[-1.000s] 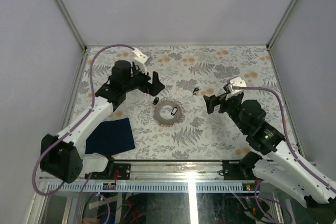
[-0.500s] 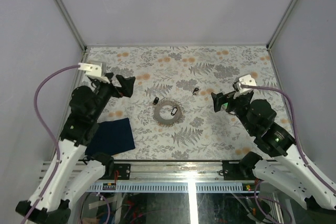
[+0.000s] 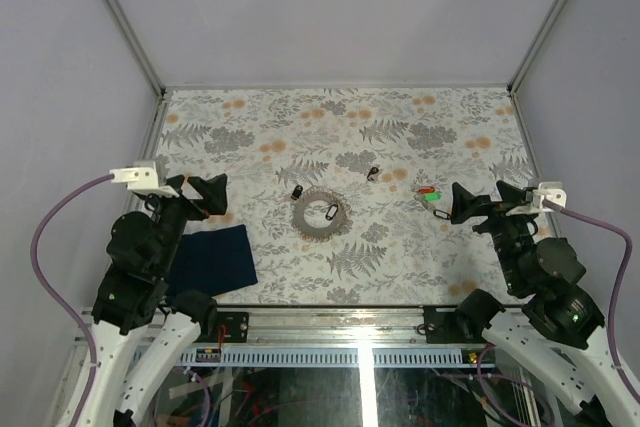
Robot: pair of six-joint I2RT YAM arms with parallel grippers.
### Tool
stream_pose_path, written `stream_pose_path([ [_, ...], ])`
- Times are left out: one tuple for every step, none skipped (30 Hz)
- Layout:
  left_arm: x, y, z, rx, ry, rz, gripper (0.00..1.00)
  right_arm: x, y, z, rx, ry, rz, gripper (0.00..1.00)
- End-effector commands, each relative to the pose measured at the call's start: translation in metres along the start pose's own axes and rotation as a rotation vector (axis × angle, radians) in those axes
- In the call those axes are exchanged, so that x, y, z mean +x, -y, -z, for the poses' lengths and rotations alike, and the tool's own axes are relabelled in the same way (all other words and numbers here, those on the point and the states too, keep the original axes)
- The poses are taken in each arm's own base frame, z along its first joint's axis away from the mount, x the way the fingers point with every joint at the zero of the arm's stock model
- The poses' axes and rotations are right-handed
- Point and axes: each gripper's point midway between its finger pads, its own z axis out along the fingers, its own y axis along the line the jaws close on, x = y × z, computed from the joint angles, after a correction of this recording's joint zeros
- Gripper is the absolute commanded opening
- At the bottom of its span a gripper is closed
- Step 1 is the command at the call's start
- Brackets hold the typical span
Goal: Put the keys on the keyring
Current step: Reset both arms
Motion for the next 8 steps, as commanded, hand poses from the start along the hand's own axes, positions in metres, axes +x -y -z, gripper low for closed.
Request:
stream_pose_path([
  [0.014, -0.012, 0.008, -0.051, -0.001, 0.054, 1.00, 0.008, 0.016, 0.004, 0.081, -0.012, -0.024, 0.99],
  [0.016, -0.012, 0.009, -0.051, -0.007, 0.057, 1.00, 0.010, 0.017, 0.004, 0.085, -0.017, -0.022, 0.99],
  [0.017, -0.013, 0.011, -0.053, -0.009, 0.060, 1.00, 0.011, 0.017, 0.004, 0.088, -0.022, -0.022, 0.99],
  [0.019, -0.014, 0.011, -0.061, -0.016, 0.062, 1.00, 0.013, 0.017, 0.004, 0.090, -0.028, -0.021, 0.99],
  [0.020, -0.016, 0.012, -0.068, -0.021, 0.064, 1.00, 0.015, 0.017, 0.004, 0.093, -0.032, -0.020, 0.99],
  [0.021, -0.016, 0.012, -0.073, -0.024, 0.066, 1.00, 0.017, 0.018, 0.003, 0.097, -0.036, -0.018, 0.99],
  [0.022, -0.017, 0.012, -0.075, -0.028, 0.068, 1.00, 0.018, 0.017, 0.003, 0.094, -0.040, -0.016, 0.99],
  [0.023, -0.017, 0.012, -0.075, -0.030, 0.069, 1.00, 0.019, 0.015, 0.002, 0.084, -0.043, -0.015, 0.99],
])
